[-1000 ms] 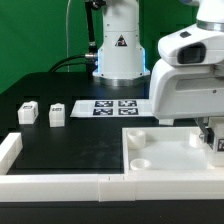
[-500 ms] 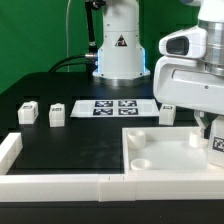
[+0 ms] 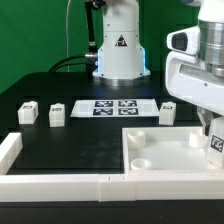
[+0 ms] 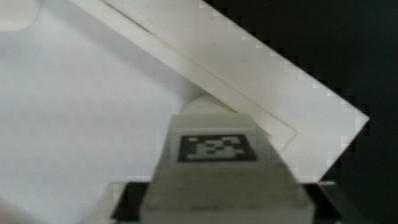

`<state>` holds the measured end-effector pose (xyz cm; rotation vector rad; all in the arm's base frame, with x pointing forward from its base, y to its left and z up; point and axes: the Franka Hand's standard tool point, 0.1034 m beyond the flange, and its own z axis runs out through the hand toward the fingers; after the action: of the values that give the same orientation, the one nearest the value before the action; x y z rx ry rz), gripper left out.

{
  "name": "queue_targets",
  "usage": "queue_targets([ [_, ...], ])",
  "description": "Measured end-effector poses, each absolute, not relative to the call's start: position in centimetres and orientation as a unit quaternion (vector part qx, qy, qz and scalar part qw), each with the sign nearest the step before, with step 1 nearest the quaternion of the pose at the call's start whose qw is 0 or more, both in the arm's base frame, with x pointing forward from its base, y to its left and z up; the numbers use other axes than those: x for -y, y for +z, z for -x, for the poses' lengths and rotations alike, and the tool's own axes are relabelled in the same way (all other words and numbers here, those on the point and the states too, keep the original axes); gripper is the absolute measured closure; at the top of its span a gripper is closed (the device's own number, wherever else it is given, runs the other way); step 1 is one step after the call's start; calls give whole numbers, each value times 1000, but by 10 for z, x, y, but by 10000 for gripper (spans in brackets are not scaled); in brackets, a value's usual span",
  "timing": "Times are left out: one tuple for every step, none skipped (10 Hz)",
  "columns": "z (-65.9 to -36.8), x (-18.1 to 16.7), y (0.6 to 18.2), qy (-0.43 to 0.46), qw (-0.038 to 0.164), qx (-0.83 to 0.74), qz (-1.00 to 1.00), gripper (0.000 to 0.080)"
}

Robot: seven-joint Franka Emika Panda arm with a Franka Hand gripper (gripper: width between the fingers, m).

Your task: Assemble one leg

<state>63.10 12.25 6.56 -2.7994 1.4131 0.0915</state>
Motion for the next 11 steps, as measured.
queue_targets([
  [-631,-123,66,29,3,-433,901,311],
  [-630,-126,66,29,4,-406,914,311],
  [-630,-127,66,29,6,-340,940,186],
  [-630,-125,65,29,8,-263,964,161],
  [-630,-125,65,29,10,-196,980,151],
  [-629,-126,64,29,11,-142,989,151],
  [-629,-125,64,28,8,-63,998,151],
  [-628,-124,64,29,7,-4,1000,151],
  [-628,-123,64,32,3,55,998,151],
  [-627,-121,64,35,0,118,992,151],
  [-628,-119,64,35,1,162,986,151],
])
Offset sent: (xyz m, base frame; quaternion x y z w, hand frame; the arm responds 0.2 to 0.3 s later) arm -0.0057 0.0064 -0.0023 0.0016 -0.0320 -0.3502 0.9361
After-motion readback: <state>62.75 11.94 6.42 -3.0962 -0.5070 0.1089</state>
